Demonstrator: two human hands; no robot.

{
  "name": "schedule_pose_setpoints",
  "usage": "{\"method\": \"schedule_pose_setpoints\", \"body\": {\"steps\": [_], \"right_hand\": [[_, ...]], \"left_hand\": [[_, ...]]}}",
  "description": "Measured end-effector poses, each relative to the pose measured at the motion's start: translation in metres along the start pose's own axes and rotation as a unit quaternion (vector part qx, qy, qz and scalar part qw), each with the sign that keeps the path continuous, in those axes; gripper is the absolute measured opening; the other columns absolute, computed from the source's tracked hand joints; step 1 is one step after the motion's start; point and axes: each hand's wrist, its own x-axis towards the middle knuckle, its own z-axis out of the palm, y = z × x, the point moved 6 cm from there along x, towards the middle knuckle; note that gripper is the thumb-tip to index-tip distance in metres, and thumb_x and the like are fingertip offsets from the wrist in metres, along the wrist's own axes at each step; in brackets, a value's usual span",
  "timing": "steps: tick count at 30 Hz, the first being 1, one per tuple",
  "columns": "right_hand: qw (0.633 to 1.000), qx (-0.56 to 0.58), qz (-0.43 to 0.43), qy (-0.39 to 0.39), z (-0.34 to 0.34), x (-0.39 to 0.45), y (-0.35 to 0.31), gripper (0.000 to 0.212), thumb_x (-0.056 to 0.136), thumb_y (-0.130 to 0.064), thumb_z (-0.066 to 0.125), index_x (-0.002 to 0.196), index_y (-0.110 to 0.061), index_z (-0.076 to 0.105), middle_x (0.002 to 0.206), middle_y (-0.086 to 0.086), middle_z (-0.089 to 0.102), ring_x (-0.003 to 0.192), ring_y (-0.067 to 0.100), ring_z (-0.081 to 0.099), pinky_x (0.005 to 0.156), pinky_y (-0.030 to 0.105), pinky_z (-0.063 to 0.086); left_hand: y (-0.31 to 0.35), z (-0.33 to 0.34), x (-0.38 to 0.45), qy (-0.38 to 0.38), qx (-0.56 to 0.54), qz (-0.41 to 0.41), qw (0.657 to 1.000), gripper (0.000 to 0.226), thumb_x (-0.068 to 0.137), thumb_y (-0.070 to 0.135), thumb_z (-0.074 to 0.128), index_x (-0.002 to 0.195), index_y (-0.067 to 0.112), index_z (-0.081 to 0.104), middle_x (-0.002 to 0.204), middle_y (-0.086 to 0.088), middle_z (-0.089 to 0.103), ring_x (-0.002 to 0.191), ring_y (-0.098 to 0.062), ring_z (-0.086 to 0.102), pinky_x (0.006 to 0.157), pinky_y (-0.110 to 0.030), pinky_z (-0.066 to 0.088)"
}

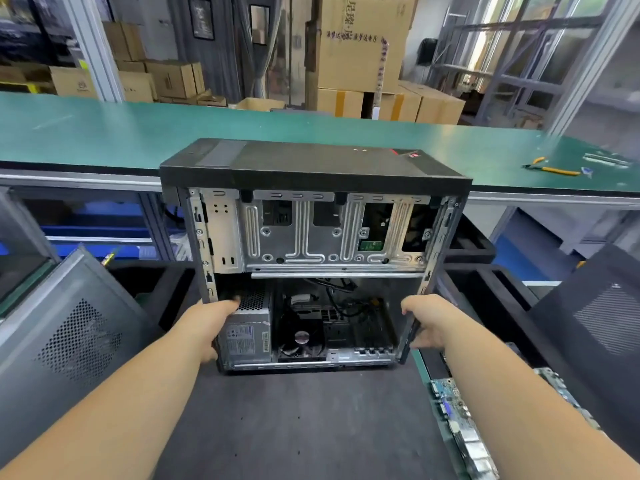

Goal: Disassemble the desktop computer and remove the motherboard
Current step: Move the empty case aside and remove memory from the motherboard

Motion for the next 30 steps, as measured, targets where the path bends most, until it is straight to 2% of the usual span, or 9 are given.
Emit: {"method": "schedule_pose_setpoints", "body": {"steps": [2, 5, 8, 11, 13, 16, 22, 27, 30], "right_hand": [[1.0, -0.009, -0.009, 0.005, 0.001, 0.002, -0.005, 0.021, 0.082, 0.0, 0.05, 0.103, -0.005, 0.046, 0.093, 0.01, 0.042, 0.095, 0.037, 0.047, 0.066, 0.043, 0.058], [1.0, -0.013, -0.023, 0.01, -0.001, 0.008, -0.015, 0.014, 0.076, 0.002, 0.057, 0.084, -0.008, 0.052, 0.094, 0.015, 0.054, 0.086, 0.036, 0.055, 0.071, 0.047, 0.059], [0.999, -0.017, -0.027, 0.017, -0.003, 0.013, -0.028, 0.015, 0.074, -0.002, 0.059, 0.087, -0.008, 0.053, 0.101, 0.018, 0.056, 0.083, 0.035, 0.059, 0.069, 0.047, 0.058], [0.999, -0.048, -0.016, 0.007, -0.001, 0.014, -0.039, 0.013, 0.082, -0.001, 0.055, 0.093, -0.004, 0.049, 0.097, 0.018, 0.05, 0.084, 0.037, 0.056, 0.079, 0.052, 0.057], [0.998, -0.057, 0.005, 0.006, -0.003, 0.012, -0.041, 0.024, 0.087, 0.0, 0.05, 0.109, -0.001, 0.04, 0.103, 0.018, 0.042, 0.1, 0.043, 0.053, 0.089, 0.054, 0.053], [0.996, -0.085, 0.004, 0.013, -0.004, 0.005, -0.044, 0.041, 0.089, -0.004, 0.048, 0.128, -0.001, 0.036, 0.117, 0.023, 0.048, 0.115, 0.048, 0.052, 0.097, 0.056, 0.047], [0.998, -0.047, -0.033, 0.017, -0.004, 0.003, -0.032, 0.04, 0.085, -0.004, 0.051, 0.125, -0.004, 0.044, 0.105, 0.014, 0.045, 0.1, 0.037, 0.05, 0.099, 0.055, 0.046], [0.999, -0.012, -0.049, 0.009, -0.001, 0.003, -0.02, 0.037, 0.082, -0.002, 0.052, 0.118, -0.004, 0.05, 0.108, 0.012, 0.046, 0.111, 0.037, 0.051, 0.1, 0.056, 0.046], [0.998, -0.007, -0.056, 0.007, -0.001, 0.001, -0.015, 0.034, 0.079, -0.003, 0.054, 0.113, -0.005, 0.052, 0.106, 0.011, 0.048, 0.109, 0.036, 0.053, 0.097, 0.055, 0.048]], "left_hand": [[0.003, 0.001, 0.005, 0.006, -0.016, 0.005, 1.0, 0.056, 0.079, 0.033, 0.075, 0.127, 0.019, 0.051, 0.123, -0.011, 0.062, 0.113, -0.034, 0.058, 0.097, -0.065, 0.037], [0.01, 0.004, 0.009, 0.007, -0.021, 0.026, 0.999, 0.04, 0.081, 0.029, 0.074, 0.115, 0.019, 0.056, 0.11, -0.01, 0.068, 0.096, -0.029, 0.065, 0.087, -0.058, 0.048], [0.021, 0.008, 0.013, -0.005, -0.037, 0.032, 0.999, 0.035, 0.083, 0.028, 0.073, 0.112, 0.016, 0.057, 0.101, -0.011, 0.07, 0.087, -0.031, 0.068, 0.069, -0.051, 0.056], [0.032, 0.011, 0.017, -0.013, -0.052, 0.042, 0.998, 0.043, 0.085, 0.028, 0.072, 0.121, 0.013, 0.054, 0.112, -0.013, 0.066, 0.099, -0.034, 0.064, 0.091, -0.058, 0.048], [0.037, 0.013, 0.02, -0.009, -0.069, 0.057, 0.996, 0.044, 0.085, 0.025, 0.071, 0.123, 0.012, 0.052, 0.113, -0.014, 0.066, 0.099, -0.034, 0.064, 0.093, -0.057, 0.047], [0.035, 0.015, 0.019, -0.011, -0.081, 0.065, 0.994, 0.04, 0.086, 0.024, 0.071, 0.12, 0.013, 0.053, 0.11, -0.013, 0.067, 0.097, -0.033, 0.065, 0.087, -0.055, 0.051], [0.028, 0.01, 0.018, -0.018, -0.072, 0.097, 0.993, 0.036, 0.083, 0.025, 0.073, 0.115, 0.016, 0.058, 0.107, -0.01, 0.069, 0.098, -0.03, 0.065, 0.09, -0.049, 0.05], [0.018, 0.007, 0.015, -0.019, -0.078, 0.108, 0.991, 0.037, 0.082, 0.025, 0.074, 0.116, 0.018, 0.059, 0.103, -0.006, 0.071, 0.094, -0.025, 0.067, 0.074, -0.037, 0.052], [0.013, 0.005, 0.013, -0.019, -0.086, 0.113, 0.99, 0.036, 0.082, 0.024, 0.075, 0.114, 0.019, 0.059, 0.104, -0.005, 0.071, 0.094, -0.024, 0.067, 0.08, -0.039, 0.053]]}}
